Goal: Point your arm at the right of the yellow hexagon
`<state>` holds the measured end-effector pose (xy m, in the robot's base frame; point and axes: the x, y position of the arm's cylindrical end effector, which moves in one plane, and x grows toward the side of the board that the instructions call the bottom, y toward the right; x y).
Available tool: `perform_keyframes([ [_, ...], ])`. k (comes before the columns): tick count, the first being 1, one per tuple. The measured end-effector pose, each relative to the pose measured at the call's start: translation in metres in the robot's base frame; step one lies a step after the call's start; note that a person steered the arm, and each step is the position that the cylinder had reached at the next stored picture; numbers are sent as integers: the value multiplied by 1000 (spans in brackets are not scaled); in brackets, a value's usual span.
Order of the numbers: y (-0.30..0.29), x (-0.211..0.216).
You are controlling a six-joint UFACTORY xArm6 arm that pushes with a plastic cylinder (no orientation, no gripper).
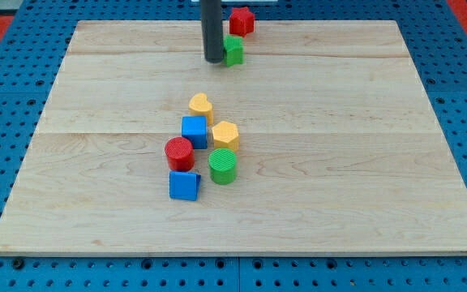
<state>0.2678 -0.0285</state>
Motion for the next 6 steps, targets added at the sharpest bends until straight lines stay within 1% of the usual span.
perform_keyframes([
  [1, -4, -15],
  [3, 17, 6],
  [4, 30, -25],
  [6, 5, -18],
])
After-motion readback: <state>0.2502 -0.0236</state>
